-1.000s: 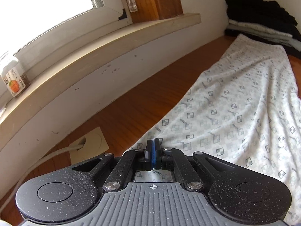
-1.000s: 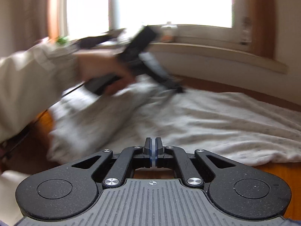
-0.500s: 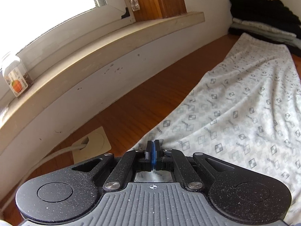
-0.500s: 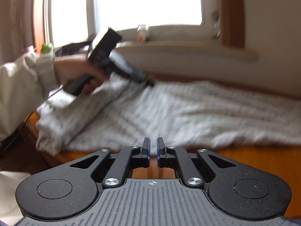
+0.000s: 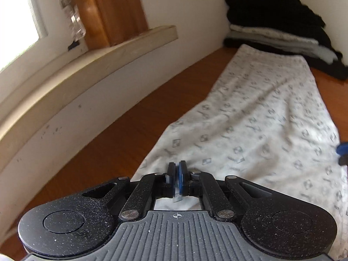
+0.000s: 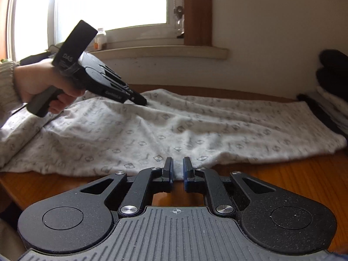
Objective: Fold clothes
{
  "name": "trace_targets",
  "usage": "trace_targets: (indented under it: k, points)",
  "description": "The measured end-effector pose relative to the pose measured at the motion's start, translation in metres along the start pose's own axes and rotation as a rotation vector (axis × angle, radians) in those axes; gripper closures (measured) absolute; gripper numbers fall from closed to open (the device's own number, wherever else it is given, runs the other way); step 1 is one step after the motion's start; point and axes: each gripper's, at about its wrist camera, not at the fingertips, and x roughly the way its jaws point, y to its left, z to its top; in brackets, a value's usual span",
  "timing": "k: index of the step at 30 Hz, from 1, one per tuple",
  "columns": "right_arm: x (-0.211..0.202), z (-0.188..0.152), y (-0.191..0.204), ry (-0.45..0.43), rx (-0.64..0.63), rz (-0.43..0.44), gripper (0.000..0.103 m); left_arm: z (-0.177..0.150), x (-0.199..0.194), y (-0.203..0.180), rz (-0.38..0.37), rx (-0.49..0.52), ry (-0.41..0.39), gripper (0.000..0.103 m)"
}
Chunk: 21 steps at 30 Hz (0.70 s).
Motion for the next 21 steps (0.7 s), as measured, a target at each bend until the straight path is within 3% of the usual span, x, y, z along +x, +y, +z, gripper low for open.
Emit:
trace_targets:
  k: [5, 10, 16, 21]
  points:
    - [-0.008, 0.016, -0.010, -0.030, 0.019, -0.005, 0.091, 0.011, 0.000, -0.002, -0.009, 0.021, 0.006, 0.100]
    - [0.008, 0.034, -0.066, -0.037, 0.062, -0.132, 0.086, 0.037, 0.013, -0.023, -0.065, 0.042, -0.064, 0.100]
    - [0.022, 0.025, -0.115, 0.050, 0.093, -0.138, 0.086, 0.080, 0.054, -0.056, -0.123, 0.098, -0.059, 0.100]
    - [0.011, 0.010, -0.133, 0.048, 0.110, -0.131, 0.086, 0.102, 0.088, -0.070, -0.083, 0.141, -0.022, 0.100]
